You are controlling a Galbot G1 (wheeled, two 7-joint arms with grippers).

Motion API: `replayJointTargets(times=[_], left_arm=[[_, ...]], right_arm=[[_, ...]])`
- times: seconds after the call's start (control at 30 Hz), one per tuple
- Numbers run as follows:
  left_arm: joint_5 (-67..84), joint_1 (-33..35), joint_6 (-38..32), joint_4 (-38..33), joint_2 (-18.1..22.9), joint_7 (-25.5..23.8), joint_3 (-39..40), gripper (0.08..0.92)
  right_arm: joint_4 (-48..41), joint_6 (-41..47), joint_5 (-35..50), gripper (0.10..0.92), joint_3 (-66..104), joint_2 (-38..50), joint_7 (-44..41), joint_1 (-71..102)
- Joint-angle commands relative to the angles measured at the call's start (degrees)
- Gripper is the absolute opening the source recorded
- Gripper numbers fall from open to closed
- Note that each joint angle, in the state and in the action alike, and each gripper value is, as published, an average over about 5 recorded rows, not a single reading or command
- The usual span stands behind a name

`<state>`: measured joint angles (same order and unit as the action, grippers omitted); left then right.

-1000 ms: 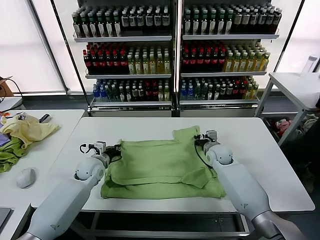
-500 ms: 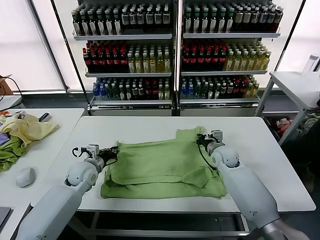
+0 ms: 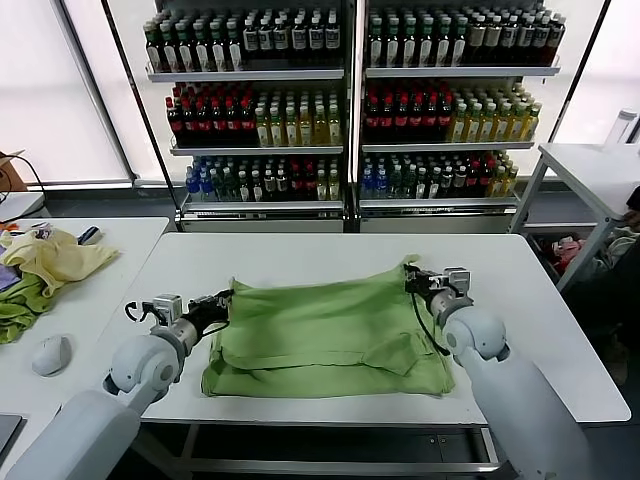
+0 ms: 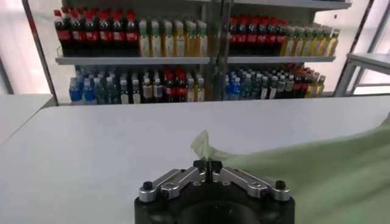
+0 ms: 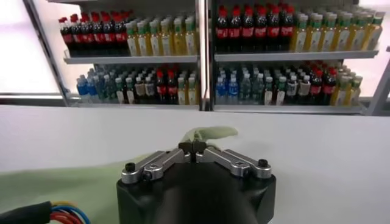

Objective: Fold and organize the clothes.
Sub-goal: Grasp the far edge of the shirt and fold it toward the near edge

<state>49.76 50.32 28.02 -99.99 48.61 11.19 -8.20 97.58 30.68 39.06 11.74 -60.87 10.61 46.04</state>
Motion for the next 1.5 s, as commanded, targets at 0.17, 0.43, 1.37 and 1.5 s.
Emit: replayJointTargets(times=[0.17, 0.43, 1.37, 1.5], left_arm=[[-2.8, 12.0, 1.9, -10.9, -2.7, 0.4, -3.8, 0.100], [-7.0, 18.1, 2.6, -12.8, -4.1, -0.1, -5.1, 0.097], [-28.9, 25.0, -8.1, -14.1, 9.0, 11.3, -8.2, 0.518], [-30.0, 26.2, -8.0, -13.6, 12.7, 12.7, -8.5, 0.630]], right_arm=[[19.2, 0.4, -0.9, 0.115, 11.4, 3.0, 0.4, 22.3], [21.7, 0.2, -4.4, 0.115, 13.7, 0.9, 0.0, 30.5], [20.5, -1.2, -9.8, 0.516, 11.5, -0.6, -0.7, 30.6], [20.6, -1.2, -9.7, 0.637, 11.5, -0.5, -0.7, 30.8]])
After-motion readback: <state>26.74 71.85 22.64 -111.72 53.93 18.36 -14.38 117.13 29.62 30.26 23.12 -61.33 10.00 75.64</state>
